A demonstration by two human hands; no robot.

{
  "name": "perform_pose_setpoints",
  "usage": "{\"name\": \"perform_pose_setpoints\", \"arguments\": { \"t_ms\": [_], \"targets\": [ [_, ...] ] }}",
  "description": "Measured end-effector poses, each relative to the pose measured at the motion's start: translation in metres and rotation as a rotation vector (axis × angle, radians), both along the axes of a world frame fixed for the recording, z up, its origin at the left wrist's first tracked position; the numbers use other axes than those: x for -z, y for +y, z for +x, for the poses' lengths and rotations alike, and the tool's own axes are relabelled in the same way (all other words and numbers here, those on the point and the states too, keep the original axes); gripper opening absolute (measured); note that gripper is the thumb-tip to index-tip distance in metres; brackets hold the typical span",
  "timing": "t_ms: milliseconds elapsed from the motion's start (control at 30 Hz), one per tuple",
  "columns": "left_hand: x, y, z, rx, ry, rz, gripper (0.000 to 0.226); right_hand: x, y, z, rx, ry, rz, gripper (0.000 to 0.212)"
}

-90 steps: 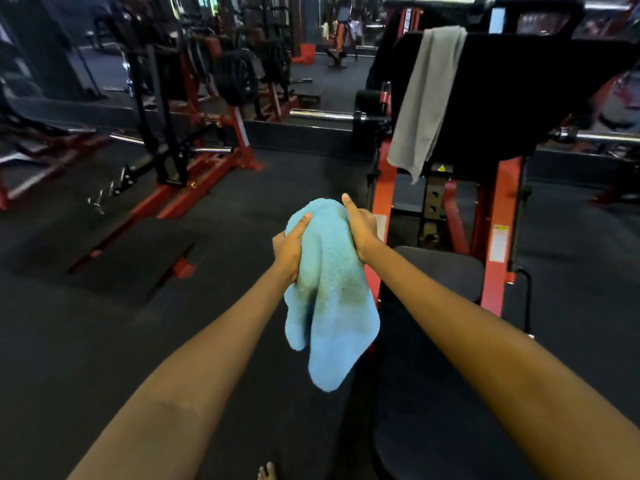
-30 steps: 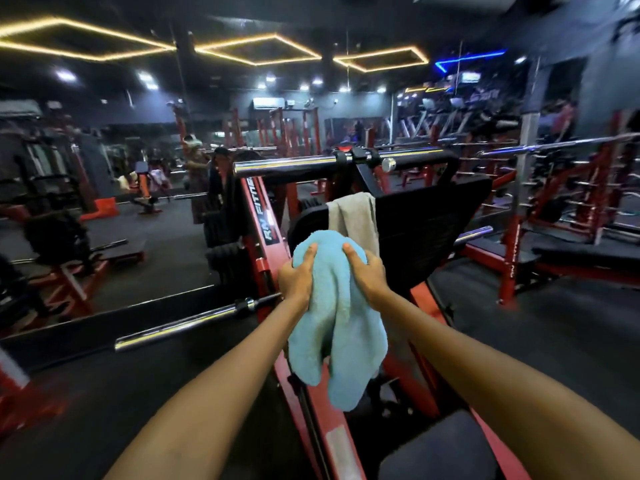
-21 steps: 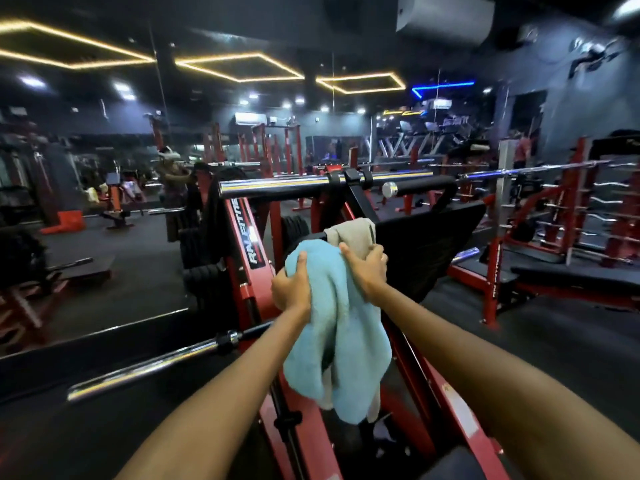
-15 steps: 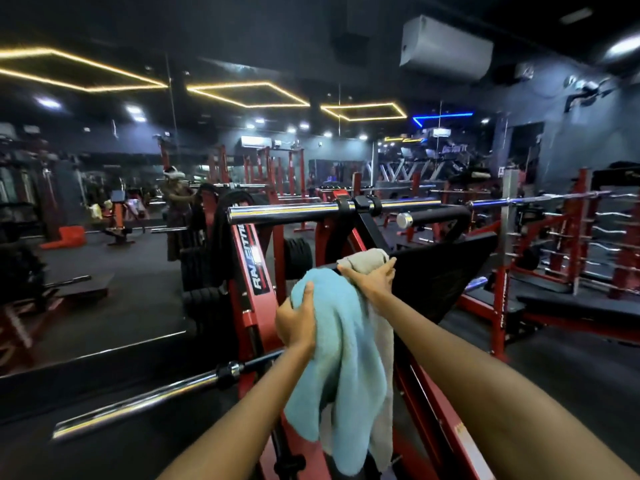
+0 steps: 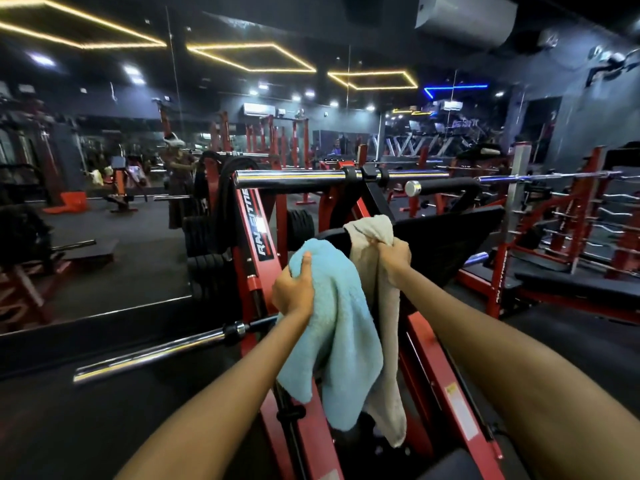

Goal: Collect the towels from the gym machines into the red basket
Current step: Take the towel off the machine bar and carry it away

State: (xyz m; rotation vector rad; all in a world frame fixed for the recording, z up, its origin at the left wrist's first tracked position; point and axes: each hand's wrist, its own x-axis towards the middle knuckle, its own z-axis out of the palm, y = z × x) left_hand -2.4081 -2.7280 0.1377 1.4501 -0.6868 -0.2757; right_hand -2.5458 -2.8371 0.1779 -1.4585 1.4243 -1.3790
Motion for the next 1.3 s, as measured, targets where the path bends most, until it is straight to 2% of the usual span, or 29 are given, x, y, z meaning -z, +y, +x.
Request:
{"name": "perform_pose_setpoints", "arguments": {
  "t_ms": [67,200,400,533,633,733,833,1000,1100,1233,1300],
  "targets": [
    [0.000,0.007,-0.003,-0.047,-0.031,0.013,0.041,0.007,0.014,-0.007,-0.009,0.004,-0.048,0.012],
    [-0.001,0.022,-0.010,-0.099,-0.029,0.045,0.042,0.028,0.038,-0.028,-0.042,0.064,-0.132,0.020],
    [0.008,0.040,-0.032,-0.132,-0.059,0.066,0.047,0.051,0.076,-0.064,-0.104,0.113,-0.186,0.011],
    [0.009,0.054,-0.053,-0.097,-0.057,0.104,0.039,0.060,0.095,-0.083,-0.118,0.169,-0.232,0.022],
    [0.012,0.062,-0.074,-0.059,-0.084,0.132,0.042,0.061,0.115,-0.089,-0.147,0.174,-0.292,0.021],
    [0.017,0.069,-0.098,-0.043,-0.126,0.168,0.047,0.064,0.135,-0.090,-0.202,0.184,-0.344,0.030],
    [0.022,0.077,-0.117,-0.039,-0.136,0.226,0.053,0.070,0.155,-0.093,-0.243,0.164,-0.381,0.018],
    [0.037,0.099,-0.135,-0.076,-0.203,0.293,0.054,0.089,0.188,-0.107,-0.292,0.110,-0.474,0.016],
    [0.042,0.109,-0.137,-0.091,-0.226,0.328,0.053,0.104,0.201,-0.109,-0.337,0.215,-0.568,0.020],
    [0.045,0.118,-0.136,0.073,-0.117,0.269,0.057,0.116,0.211,-0.105,-0.374,0.344,-0.571,0.031],
    [0.045,0.122,-0.130,0.113,-0.034,0.283,0.056,0.117,0.213,-0.104,-0.481,0.374,-0.531,0.044]
  ]
}}
